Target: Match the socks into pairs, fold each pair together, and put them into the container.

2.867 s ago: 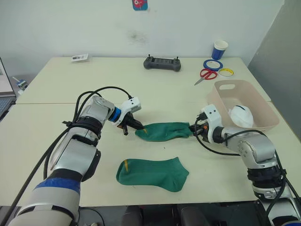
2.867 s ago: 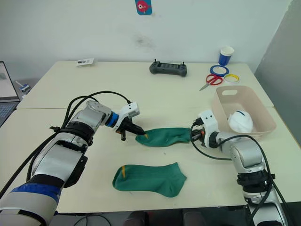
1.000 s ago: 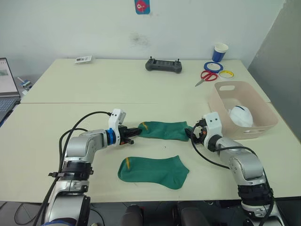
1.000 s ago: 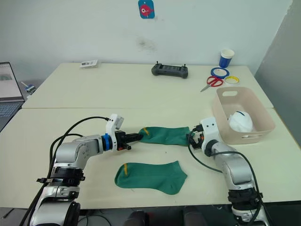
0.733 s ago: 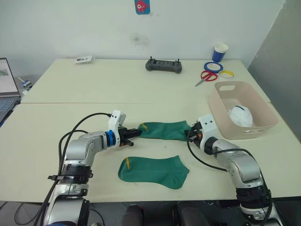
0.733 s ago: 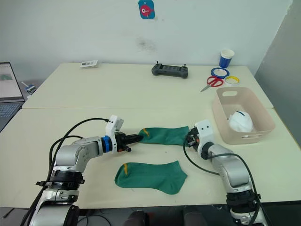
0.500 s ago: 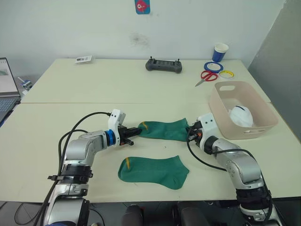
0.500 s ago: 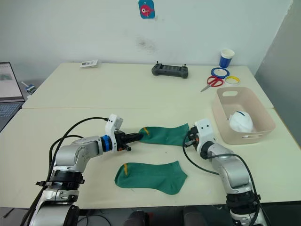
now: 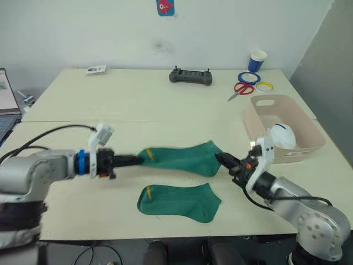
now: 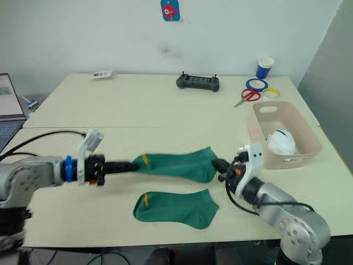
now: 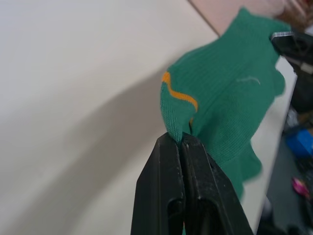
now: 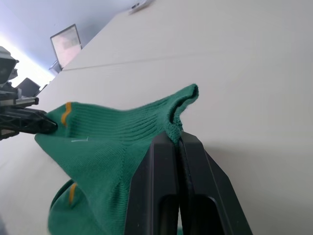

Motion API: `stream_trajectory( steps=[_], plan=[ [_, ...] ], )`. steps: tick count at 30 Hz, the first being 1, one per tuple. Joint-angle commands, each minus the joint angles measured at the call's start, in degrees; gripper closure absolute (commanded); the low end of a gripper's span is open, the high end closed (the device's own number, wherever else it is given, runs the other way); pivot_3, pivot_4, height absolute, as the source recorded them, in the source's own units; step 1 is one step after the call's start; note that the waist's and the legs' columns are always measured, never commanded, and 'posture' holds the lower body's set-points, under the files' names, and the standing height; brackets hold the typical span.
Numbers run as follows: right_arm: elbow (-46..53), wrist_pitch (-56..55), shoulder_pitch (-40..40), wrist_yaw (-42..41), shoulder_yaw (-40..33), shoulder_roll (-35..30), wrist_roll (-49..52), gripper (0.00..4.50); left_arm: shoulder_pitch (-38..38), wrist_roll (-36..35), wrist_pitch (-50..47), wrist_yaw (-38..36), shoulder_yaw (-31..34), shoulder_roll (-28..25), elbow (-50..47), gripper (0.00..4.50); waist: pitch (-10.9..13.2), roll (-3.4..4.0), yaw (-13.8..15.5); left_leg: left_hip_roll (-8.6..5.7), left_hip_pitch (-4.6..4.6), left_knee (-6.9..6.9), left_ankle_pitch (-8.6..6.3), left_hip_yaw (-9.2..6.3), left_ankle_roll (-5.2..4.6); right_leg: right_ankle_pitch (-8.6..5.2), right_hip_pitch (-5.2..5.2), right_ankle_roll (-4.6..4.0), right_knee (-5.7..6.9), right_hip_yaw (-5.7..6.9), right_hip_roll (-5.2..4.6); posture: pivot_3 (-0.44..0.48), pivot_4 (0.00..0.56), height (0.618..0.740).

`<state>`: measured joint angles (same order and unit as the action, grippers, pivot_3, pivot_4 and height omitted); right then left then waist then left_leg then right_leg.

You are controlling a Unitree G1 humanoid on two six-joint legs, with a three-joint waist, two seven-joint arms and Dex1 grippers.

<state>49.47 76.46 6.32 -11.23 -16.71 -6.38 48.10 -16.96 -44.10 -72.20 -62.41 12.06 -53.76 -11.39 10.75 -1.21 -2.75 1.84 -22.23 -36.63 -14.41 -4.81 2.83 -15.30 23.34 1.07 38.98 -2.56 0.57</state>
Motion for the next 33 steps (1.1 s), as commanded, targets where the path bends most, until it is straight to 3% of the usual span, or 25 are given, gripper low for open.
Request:
stream_trajectory(
  steps=[1, 13, 24, 33],
  plan=[
    [6.1, 2.6, -4.7, 1.6, -0.2, -0.8, 6.0, 4.46, 4.2, -3.7, -1.3, -0.3, 2.1, -1.1, -5.2, 4.5, 0.0, 0.0, 0.2, 0.0, 0.03, 0.04, 0.0, -0.01, 0.0, -0.03, -0.01, -0.04, 0.0, 0.02, -0.03, 0.0, 0.15, 0.74],
    [5.4, -5.6, -12.4, 3.9, 14.7, -9.4, -1.9, 4.46, 11.8, 1.9, 7.2, 8.2, -6.1, 5.1, -6.5, 4.5, 0.0, -0.05, -0.1, -0.07, 0.26, 0.32, 0.0, 0.19, 0.02, -0.26, -0.04, -0.37, -0.08, -0.07, -0.17, 0.0, 0.15, 0.74],
    [5.7, -9.5, -14.5, 2.9, 13.6, -11.5, 0.7, 4.46, 12.1, -5.3, 1.3, 8.8, 0.8, 2.9, -8.1, 4.5, 0.0, -0.06, -0.2, -0.03, 0.25, 0.58, 0.0, 0.2, 0.02, -0.19, 0.08, -0.1, -0.1, -0.04, -0.1, 0.0, 0.15, 0.74],
    [4.0, -11.0, -15.1, 3.6, 14.1, -12.8, 0.9, 4.46, 16.8, -5.0, 1.6, 12.6, 1.4, 4.2, -8.0, 4.5, 0.0, -0.06, -0.2, -0.03, 0.26, 0.58, 0.0, 0.19, 0.02, -0.27, 0.09, -0.25, -0.1, -0.05, -0.13, 0.0, 0.15, 0.74]
  ],
)
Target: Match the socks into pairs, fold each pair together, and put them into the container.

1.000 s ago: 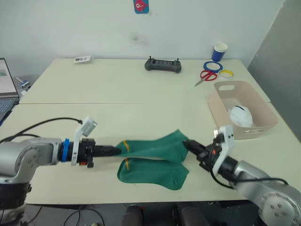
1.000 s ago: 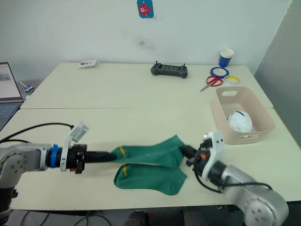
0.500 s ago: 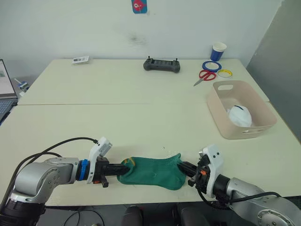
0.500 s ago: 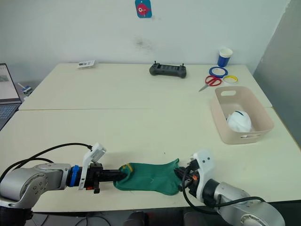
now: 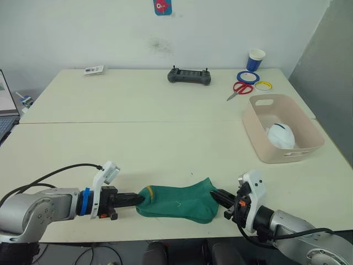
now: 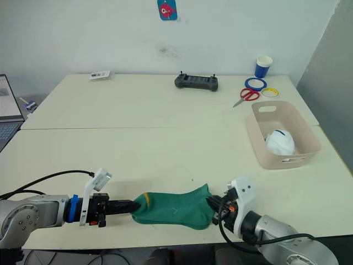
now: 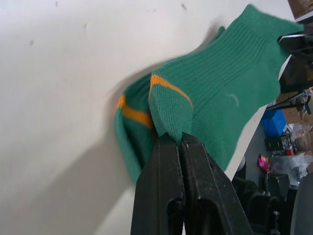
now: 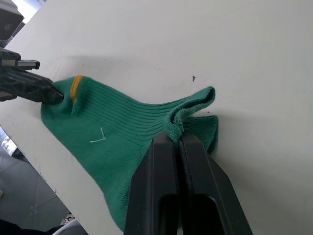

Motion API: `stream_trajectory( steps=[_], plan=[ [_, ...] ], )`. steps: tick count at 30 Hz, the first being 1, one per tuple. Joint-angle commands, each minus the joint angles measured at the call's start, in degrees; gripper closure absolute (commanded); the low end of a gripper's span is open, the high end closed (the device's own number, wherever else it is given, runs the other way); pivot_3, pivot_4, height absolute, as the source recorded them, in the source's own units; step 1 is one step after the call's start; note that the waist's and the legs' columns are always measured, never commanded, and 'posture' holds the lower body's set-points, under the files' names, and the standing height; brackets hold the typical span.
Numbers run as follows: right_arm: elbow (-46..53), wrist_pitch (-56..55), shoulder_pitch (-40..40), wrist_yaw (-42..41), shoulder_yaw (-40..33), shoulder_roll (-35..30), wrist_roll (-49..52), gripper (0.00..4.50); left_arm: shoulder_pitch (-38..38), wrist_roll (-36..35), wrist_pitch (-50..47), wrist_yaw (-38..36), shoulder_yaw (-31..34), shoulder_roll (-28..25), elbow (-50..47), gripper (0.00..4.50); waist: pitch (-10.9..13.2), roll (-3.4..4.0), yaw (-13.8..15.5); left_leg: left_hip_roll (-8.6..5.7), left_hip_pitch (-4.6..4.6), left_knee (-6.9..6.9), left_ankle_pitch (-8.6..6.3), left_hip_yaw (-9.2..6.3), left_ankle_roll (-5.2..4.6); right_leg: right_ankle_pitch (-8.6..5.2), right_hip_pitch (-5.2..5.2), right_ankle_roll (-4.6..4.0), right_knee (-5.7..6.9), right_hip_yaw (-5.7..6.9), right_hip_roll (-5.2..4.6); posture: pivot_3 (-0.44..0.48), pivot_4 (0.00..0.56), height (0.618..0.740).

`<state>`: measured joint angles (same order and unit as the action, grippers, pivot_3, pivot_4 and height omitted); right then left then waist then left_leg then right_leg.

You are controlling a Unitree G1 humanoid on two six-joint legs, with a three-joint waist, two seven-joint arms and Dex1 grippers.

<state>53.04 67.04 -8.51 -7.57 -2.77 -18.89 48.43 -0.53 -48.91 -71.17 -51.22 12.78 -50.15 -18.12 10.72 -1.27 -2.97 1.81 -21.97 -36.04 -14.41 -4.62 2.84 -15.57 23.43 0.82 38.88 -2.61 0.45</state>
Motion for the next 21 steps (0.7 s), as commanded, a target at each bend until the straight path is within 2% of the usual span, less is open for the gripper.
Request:
stream_trajectory(
  steps=[1, 10, 11, 14, 21],
  plan=[
    [0.1, -1.8, -0.4, -0.1, 0.6, -0.6, 0.1, 4.46, 0.6, 0.2, 1.0, 1.8, 0.3, 0.8, -1.0, 4.5, 0.0, 0.0, 0.1, 0.0, 0.0, 0.0, 0.0, 0.0, 0.0, -0.06, 0.0, -0.1, 0.0, 0.0, -0.01, 0.0, 0.15, 0.74],
    [-0.7, -1.6, -1.5, 0.6, 3.6, -3.5, -1.4, 4.46, 3.5, 3.2, 6.5, 1.1, -2.7, -0.2, -2.0, 4.5, 0.0, -0.01, 0.1, -0.01, 0.01, 0.01, 0.0, 0.02, 0.01, -0.16, -0.01, -0.27, 0.0, -0.02, -0.04, 0.0, 0.15, 0.74],
    [-0.7, -1.8, -1.6, 0.8, 3.9, -3.9, -2.2, 4.25, 3.9, 4.0, 7.4, 1.3, -3.1, -0.4, -2.2, 4.5, 0.0, -0.01, 0.1, -0.01, 0.01, 0.0, 0.0, 0.02, 0.01, -0.16, -0.01, -0.27, 0.0, -0.02, -0.04, 0.0, 0.15, 0.74],
    [-0.2, -3.5, -1.5, 0.1, 5.2, -5.9, -4.8, 3.49, 6.0, 6.5, 12.2, -1.1, -4.4, -1.9, -3.1, 3.86, 0.0, 0.0, 0.1, -0.01, 0.01, 0.01, -0.01, 0.03, 0.01, -0.16, 0.0, -0.28, -0.01, -0.04, -0.04, 0.0, 0.15, 0.74],
    [3.1, -7.3, -2.7, -3.0, 4.2, -10.1, -6.2, 1.07, 6.8, 4.6, 16.4, -6.4, 1.5, -5.8, -3.2, 1.77, 0.0, -0.02, 0.2, 0.01, 0.01, 0.03, -0.01, 0.01, 0.01, -0.18, 0.02, -0.31, -0.03, 0.01, -0.06, 0.0, 0.15, 0.74]
  ],
)
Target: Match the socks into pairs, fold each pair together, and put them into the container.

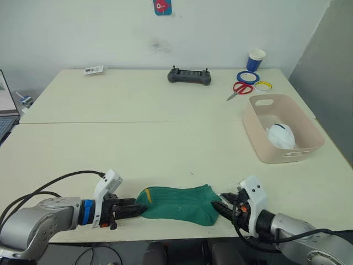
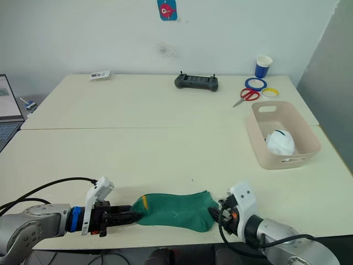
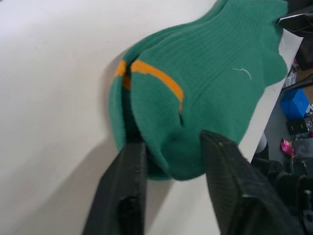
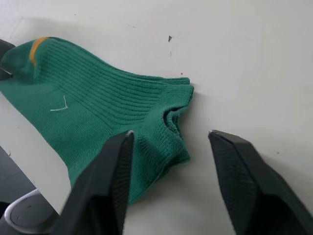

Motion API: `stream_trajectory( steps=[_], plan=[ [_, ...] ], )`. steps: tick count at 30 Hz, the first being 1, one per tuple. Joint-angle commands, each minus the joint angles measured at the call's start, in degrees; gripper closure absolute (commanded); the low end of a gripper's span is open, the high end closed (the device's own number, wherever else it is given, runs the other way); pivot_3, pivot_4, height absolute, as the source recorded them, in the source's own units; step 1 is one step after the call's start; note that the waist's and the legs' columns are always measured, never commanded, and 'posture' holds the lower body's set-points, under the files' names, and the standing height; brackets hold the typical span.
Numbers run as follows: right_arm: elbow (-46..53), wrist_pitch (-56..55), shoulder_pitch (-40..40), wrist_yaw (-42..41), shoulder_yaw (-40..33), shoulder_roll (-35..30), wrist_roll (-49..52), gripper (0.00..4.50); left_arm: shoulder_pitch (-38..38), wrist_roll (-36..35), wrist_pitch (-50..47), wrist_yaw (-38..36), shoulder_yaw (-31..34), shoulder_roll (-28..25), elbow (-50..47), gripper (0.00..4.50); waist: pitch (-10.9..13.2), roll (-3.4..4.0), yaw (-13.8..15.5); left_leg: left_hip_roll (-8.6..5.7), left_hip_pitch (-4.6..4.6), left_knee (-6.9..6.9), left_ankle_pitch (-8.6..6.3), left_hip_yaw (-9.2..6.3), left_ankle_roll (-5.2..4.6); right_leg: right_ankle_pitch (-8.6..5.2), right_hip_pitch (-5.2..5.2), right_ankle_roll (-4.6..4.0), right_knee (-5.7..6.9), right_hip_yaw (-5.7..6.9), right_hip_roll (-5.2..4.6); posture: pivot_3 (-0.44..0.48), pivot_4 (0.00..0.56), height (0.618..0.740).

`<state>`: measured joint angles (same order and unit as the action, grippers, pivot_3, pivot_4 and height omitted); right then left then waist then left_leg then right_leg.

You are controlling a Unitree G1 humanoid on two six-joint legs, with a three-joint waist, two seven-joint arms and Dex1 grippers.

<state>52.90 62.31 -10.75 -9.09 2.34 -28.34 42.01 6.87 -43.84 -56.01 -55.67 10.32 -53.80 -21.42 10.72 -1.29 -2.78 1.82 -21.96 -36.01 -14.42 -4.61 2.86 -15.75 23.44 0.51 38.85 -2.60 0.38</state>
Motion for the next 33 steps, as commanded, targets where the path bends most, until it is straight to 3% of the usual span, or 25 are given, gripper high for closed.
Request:
stream_trajectory(
  steps=[1, 3, 5, 16, 20, 30, 33],
  plan=[
    [3.4, -3.3, -0.6, -1.9, -1.2, -1.1, -0.1, 0.78, -1.4, -0.3, 1.5, -2.2, 4.5, -2.7, 1.0, 1.54, 0.0, 0.0, 0.0, 0.01, 0.0, 0.0, 0.0, -0.01, 0.0, 0.0, 0.0, 0.0, 0.0, 0.01, 0.0, 0.0, 0.15, 0.74],
    [3.4, -5.0, -0.6, -2.2, -1.4, -0.9, -0.8, 0.03, -3.0, 1.7, 3.5, -2.0, 4.4, -3.3, 3.0, 0.89, 0.0, 0.0, 0.0, 0.01, 0.0, 0.0, 0.0, -0.01, 0.0, 0.0, 0.01, 0.0, 0.0, 0.02, 0.01, 0.0, 0.15, 0.74],
    [3.1, -6.5, -0.3, -2.0, -1.3, -0.6, -1.6, 0.0, -3.9, 4.3, 6.0, -1.2, 3.0, -3.0, 4.4, 0.31, 0.0, 0.01, 0.0, -0.04, 0.0, 0.0, 0.0, 0.02, 0.0, 0.0, 0.01, 0.0, 0.0, 0.0, 0.01, 0.0, 0.15, 0.74],
    [1.7, -10.3, -1.8, -3.8, 0.6, -2.5, -6.1, 0.0, -8.1, 9.2, 7.9, 1.2, -8.3, 4.6, 5.0, 0.31, 0.0, 0.02, 1.2, -0.06, -0.04, 0.01, -0.01, 0.04, 0.01, 0.1, -0.08, 0.29, -0.13, 0.03, 0.0, 0.0, 0.15, 0.74],
    [0.2, -12.4, -4.2, -4.1, 1.0, -2.4, -8.3, 0.0, -7.9, 10.9, 9.4, -1.1, -11.2, 3.8, 5.8, 1.14, -0.1, 0.07, 1.1, -0.11, 0.02, -0.02, -0.01, 0.12, 0.01, 0.0, -0.18, 0.13, -0.15, -0.03, -0.09, 0.0, 0.15, 0.74],
    [-5.7, -15.3, -4.5, -3.4, 8.8, -0.8, -16.6, 0.0, -7.5, 11.2, 9.8, -3.9, -14.1, 3.5, 3.7, 4.18, -0.1, 0.04, 1.0, -0.1, 0.01, 0.01, -0.01, 0.17, 0.01, -0.02, -0.18, 0.18, -0.19, -0.02, -0.1, 0.0, 0.15, 0.74],
    [-6.7, -15.0, -4.2, -3.1, 10.0, 0.2, -17.7, 0.18, -7.3, 11.5, 10.2, -4.0, -13.5, 3.2, 4.1, 4.5, -0.2, 0.01, 0.9, -0.09, 0.02, 0.01, -0.01, 0.16, 0.0, -0.03, -0.18, 0.18, -0.18, 0.0, -0.09, 0.0, 0.15, 0.74]
  ],
)
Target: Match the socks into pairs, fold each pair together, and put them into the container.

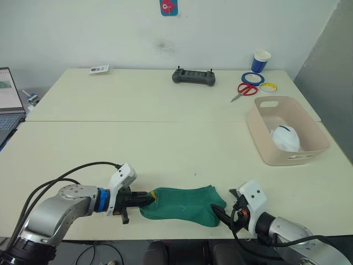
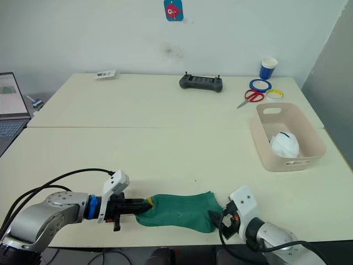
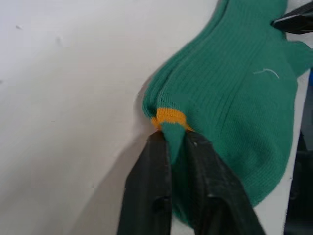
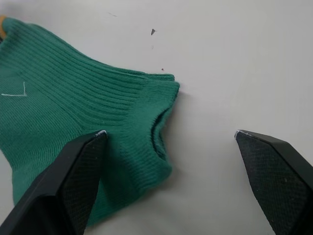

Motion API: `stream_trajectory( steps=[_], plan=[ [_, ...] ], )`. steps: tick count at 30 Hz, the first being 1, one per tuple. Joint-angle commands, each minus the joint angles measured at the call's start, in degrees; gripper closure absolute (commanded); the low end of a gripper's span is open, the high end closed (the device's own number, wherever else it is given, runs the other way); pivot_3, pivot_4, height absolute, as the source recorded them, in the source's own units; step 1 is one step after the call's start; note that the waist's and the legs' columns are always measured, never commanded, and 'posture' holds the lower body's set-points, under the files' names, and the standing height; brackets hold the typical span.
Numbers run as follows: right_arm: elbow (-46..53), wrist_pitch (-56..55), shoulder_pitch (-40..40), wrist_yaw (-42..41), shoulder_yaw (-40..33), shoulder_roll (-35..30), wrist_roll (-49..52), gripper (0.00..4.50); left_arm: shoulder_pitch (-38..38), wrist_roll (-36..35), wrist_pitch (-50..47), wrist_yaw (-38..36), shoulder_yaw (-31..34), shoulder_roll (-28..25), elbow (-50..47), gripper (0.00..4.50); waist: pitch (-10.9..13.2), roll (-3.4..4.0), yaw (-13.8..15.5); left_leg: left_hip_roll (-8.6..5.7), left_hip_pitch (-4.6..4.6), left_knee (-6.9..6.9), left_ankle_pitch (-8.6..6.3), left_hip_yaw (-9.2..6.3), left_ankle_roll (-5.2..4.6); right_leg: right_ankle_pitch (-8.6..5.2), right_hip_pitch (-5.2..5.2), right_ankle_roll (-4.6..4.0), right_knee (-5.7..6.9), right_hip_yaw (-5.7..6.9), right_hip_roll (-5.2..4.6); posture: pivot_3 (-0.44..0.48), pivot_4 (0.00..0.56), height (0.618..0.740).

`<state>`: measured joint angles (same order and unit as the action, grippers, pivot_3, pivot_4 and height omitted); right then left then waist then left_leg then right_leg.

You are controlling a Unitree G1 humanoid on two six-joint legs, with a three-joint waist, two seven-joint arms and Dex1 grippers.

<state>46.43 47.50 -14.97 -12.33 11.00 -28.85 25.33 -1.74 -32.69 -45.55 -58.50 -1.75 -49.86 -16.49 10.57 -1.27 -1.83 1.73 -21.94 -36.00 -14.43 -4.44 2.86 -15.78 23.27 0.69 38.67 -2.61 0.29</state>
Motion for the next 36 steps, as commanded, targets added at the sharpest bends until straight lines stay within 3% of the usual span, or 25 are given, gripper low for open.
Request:
stream_trajectory(
  steps=[1, 2, 13, 25, 36],
  plan=[
    [-0.4, -0.1, 0.1, 0.1, 1.5, 1.0, -1.2, 0.38, 1.2, 0.4, -0.2, -1.1, -1.1, -0.8, -0.7, 4.5, 0.0, -0.01, 0.0, 0.0, 0.0, 0.0, 0.0, 0.0, 0.0, 0.0, 0.0, 0.0, 0.0, 0.0, 0.0, 0.0, 0.15, 0.74],
    [-0.6, -0.1, 0.1, -0.2, 1.6, 1.1, -1.3, 0.57, 1.2, 0.4, -0.1, -1.1, -1.0, -0.8, -0.7, 4.5, 0.0, -0.01, 0.0, 0.0, 0.01, 0.0, 0.0, 0.0, 0.0, -0.01, 0.0, -0.01, 0.01, 0.0, 0.0, 0.0, 0.15, 0.74],
    [1.4, -3.0, 0.8, -4.5, 4.8, -2.4, -4.9, 4.41, 1.4, 0.2, 1.1, -1.3, 1.2, -1.5, -1.0, 4.5, 0.0, -0.01, -0.1, 0.05, 0.01, 0.0, 0.0, -0.03, 0.0, -0.02, 0.0, -0.04, 0.03, 0.04, 0.04, 0.0, 0.15, 0.74],
    [-2.7, 3.4, 11.9, -4.6, -2.6, 2.1, -0.8, 4.48, -14.7, 3.2, 1.8, 0.6, -1.6, 4.0, 9.4, 4.5, 0.0, -0.09, 0.0, 0.01, -0.02, -0.07, 0.01, -0.06, 0.0, 0.24, -0.01, 0.4, 0.13, 0.06, 0.11, 0.0, 0.15, 0.74],
    [-9.2, 7.7, 18.4, -2.3, -2.4, 5.1, -2.9, 4.48, -14.8, 7.6, 5.6, -0.2, -4.3, 5.4, 12.8, 4.5, 0.0, -0.08, -0.1, 0.09, -0.07, -0.04, 0.01, -0.09, -0.02, 0.19, 0.08, 0.39, 0.2, 0.05, 0.19, 0.0, 0.15, 0.74]
  ],
)
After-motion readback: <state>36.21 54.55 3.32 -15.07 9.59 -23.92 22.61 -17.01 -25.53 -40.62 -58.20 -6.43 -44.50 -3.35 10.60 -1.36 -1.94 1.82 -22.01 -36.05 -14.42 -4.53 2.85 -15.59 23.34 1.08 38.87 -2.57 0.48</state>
